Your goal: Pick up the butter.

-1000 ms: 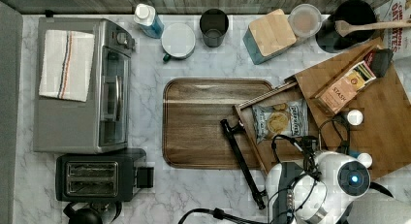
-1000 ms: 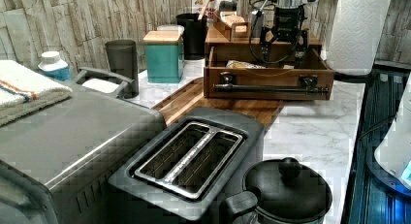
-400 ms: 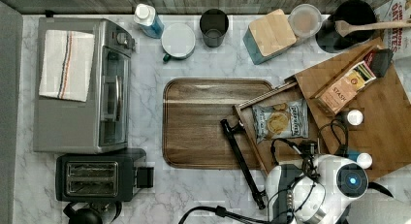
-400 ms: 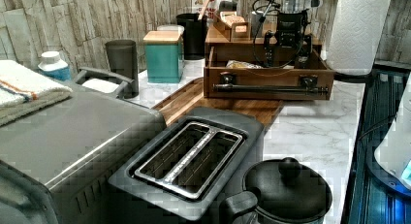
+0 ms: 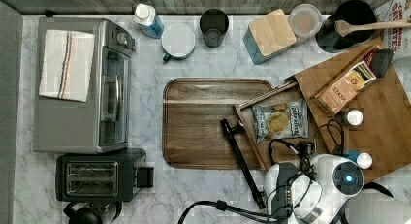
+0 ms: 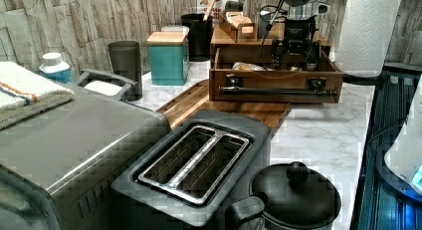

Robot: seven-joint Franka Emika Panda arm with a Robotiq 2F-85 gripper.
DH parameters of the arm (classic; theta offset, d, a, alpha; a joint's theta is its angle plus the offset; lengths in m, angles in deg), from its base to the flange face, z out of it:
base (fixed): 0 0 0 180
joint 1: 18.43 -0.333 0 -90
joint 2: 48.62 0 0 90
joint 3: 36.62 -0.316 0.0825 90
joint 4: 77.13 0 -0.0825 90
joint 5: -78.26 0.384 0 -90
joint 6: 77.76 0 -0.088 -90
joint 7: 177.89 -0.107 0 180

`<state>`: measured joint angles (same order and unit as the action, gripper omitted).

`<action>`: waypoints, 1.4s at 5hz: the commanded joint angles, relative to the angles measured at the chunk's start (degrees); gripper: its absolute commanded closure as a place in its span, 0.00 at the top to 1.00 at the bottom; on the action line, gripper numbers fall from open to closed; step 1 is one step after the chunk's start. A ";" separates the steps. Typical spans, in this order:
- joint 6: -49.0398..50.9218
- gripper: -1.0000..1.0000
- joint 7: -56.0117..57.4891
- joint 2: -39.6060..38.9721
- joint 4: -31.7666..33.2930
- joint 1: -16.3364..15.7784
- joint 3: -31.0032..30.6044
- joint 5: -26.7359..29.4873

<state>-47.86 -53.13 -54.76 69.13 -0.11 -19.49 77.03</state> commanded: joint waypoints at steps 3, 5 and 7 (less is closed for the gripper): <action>6.38 0.00 -5.79 6.55 -0.19 -1.45 -0.51 -4.88; 3.90 0.00 -6.63 10.95 -4.60 -2.20 -0.74 -4.62; 20.09 0.00 -7.80 10.70 -19.28 -3.52 -0.08 -10.24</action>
<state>-29.45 -58.01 -46.97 66.33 -3.28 -19.31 69.14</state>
